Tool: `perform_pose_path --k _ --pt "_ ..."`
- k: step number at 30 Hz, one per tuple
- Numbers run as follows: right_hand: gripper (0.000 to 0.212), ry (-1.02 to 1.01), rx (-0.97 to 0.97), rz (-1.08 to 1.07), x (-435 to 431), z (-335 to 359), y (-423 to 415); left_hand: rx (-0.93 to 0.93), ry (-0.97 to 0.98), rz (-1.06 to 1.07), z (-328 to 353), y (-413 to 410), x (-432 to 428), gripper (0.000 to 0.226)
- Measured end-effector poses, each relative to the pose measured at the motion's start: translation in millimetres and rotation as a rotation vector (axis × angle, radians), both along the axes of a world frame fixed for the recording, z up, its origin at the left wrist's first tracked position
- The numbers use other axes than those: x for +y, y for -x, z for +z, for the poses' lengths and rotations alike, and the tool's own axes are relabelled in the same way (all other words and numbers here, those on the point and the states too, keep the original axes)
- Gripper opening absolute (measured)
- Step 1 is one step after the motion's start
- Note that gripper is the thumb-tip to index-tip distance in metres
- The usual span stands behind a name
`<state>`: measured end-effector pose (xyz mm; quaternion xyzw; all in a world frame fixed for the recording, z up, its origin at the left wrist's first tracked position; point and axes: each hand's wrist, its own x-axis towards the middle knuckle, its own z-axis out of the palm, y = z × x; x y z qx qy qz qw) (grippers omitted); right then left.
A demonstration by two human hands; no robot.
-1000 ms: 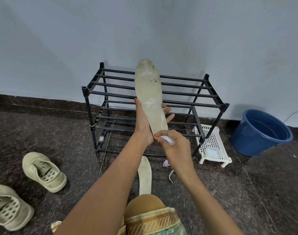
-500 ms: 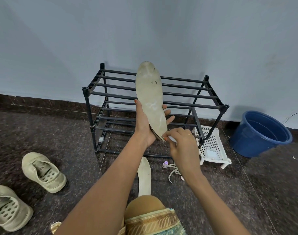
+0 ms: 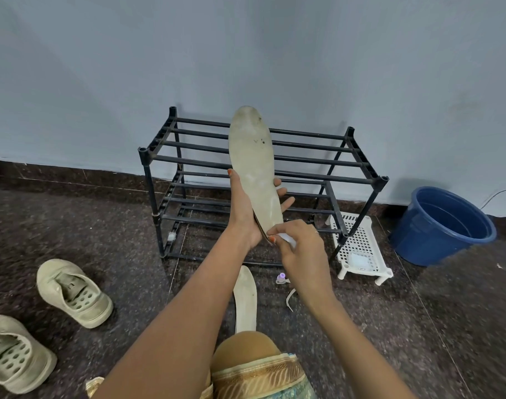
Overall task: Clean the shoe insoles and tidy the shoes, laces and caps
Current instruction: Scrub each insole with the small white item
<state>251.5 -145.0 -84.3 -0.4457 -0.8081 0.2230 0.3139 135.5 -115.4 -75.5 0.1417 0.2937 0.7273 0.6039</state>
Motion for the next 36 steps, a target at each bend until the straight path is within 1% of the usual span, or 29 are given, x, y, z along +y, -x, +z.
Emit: perform_pose_path --k 3,6,8,10,13,15,17,20,23,27,30,36 --pt "0.014 -0.204 -0.08 -0.034 10 1 0 0.022 0.005 -0.053 0 -1 1 0.08" --pt "0.012 -0.369 -0.086 -0.053 20 7 7 0.059 0.013 -0.091 0 1 1 0.083" --pt "0.011 -0.452 -0.078 -0.051 27 12 13 0.077 0.015 -0.131 0 1 -1 0.084" --pt "0.012 -0.493 -0.061 -0.059 33 17 18 0.101 0.021 -0.151 -1 0 -2 0.082" --pt "0.009 -0.477 -0.026 -0.059 36 18 22 0.122 0.027 -0.157 -2 0 -2 0.079" --pt "0.01 -0.442 -0.025 -0.02 31 14 22 0.122 0.022 -0.164 -3 2 -1 0.082" --pt "0.013 -0.359 -0.014 0.025 23 7 20 0.078 -0.001 -0.171 -4 3 1 0.084" --pt "0.016 -0.262 0.019 0.066 12 1 15 -0.002 -0.037 -0.154 -5 3 3 0.079" --pt "0.019 -0.287 0.022 0.048 11 3 15 0.009 -0.025 -0.16 -6 2 4 0.08" --pt "0.015 -0.384 -0.007 0.003 22 11 24 0.073 0.032 -0.184 -7 2 1 0.081" --pt "0.012 -0.405 -0.007 -0.038 31 19 31 0.086 0.068 -0.176 -6 0 -1 0.072" --pt "0.011 -0.409 -0.014 -0.051 42 30 39 0.092 0.063 -0.206 -2 -3 -4 0.062"
